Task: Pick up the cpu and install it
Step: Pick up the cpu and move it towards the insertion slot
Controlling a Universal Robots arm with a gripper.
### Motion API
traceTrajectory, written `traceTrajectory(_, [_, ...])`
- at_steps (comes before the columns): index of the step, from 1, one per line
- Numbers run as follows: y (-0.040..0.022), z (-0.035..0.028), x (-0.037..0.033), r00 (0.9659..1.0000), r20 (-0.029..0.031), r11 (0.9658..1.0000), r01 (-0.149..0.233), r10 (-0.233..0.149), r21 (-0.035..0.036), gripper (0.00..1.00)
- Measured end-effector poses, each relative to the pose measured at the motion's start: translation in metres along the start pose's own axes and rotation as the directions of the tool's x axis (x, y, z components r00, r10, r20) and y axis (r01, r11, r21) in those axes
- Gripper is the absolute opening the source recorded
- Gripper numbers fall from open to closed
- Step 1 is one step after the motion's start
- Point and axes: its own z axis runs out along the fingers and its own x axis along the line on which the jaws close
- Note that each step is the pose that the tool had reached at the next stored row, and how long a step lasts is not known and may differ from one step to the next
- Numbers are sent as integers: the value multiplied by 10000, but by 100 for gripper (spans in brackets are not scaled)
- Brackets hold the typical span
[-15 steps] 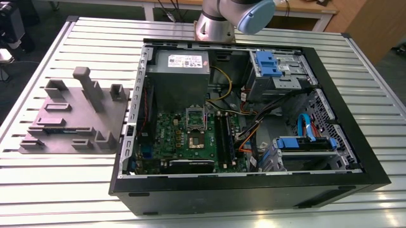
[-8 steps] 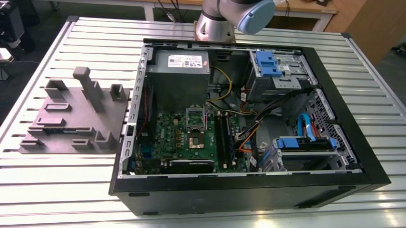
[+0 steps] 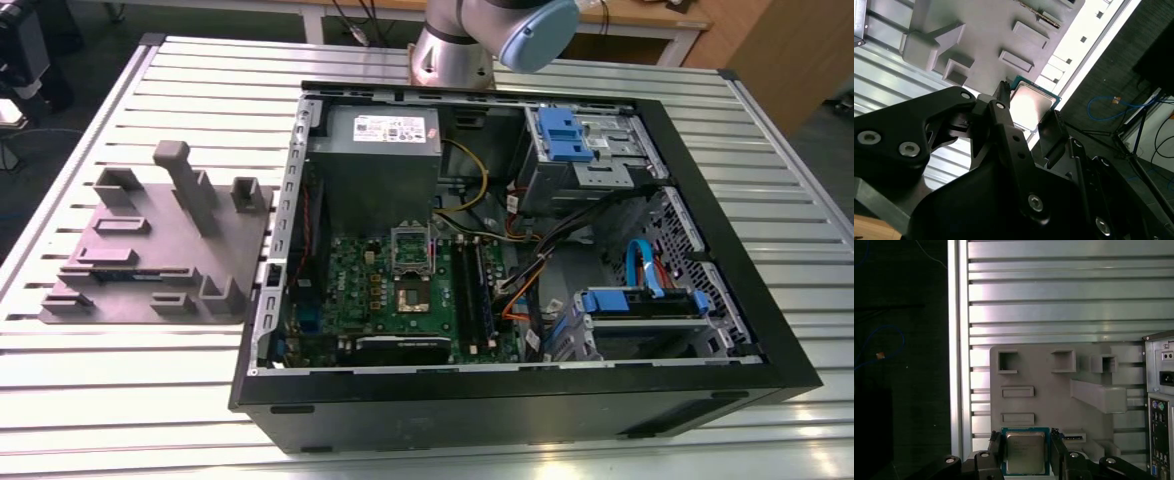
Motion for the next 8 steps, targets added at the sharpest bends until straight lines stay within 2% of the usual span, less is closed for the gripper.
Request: traceTrajectory(8, [1,-20,0,10000,-1,10000,0,0,1,47])
